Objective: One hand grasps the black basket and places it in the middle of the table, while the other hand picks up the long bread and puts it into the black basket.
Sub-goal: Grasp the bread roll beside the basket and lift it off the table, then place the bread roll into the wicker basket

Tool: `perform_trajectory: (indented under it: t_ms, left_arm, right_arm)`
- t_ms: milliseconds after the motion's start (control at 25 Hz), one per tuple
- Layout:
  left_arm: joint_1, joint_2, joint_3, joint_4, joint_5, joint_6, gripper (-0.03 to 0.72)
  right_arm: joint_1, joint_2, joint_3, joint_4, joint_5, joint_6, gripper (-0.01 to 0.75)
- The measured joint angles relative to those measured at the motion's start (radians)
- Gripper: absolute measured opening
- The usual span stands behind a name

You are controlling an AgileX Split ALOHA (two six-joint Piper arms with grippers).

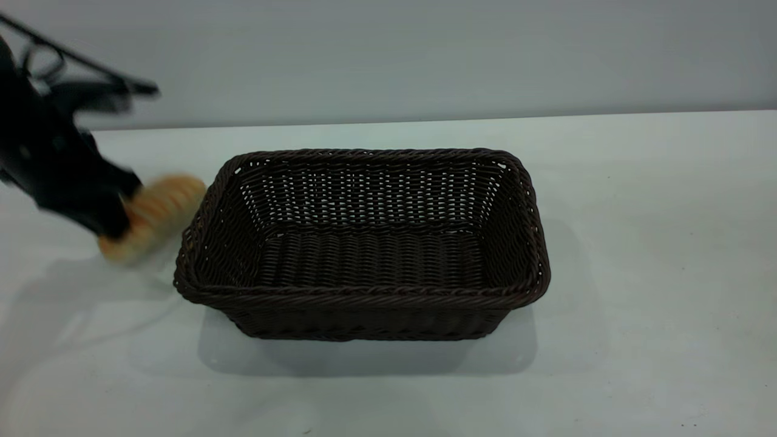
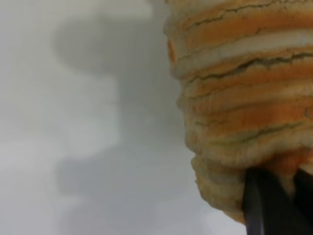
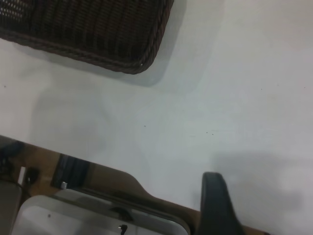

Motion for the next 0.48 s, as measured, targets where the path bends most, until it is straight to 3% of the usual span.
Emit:
perform_trajectory:
  t_ms: [120, 240, 480]
  left_arm:
    - [-0.001, -0.118, 0.0, 0.07, 0.007, -0.128, 0.056]
    - [-0.028, -0.238, 0.001, 0.073, 0.036, -0.146, 0.056]
    - [-0.183, -0.326, 0.002, -0.001, 0.142, -0.01, 0.056]
  right_arm:
    - [0.0, 0.0, 0.0, 0.0, 0.0, 0.0, 0.51]
    - [0.0, 0.0, 0.0, 0.0, 0.0, 0.0, 0.51]
    - [0.0, 0.0, 0.001, 0.0, 0.0, 0.0, 0.51]
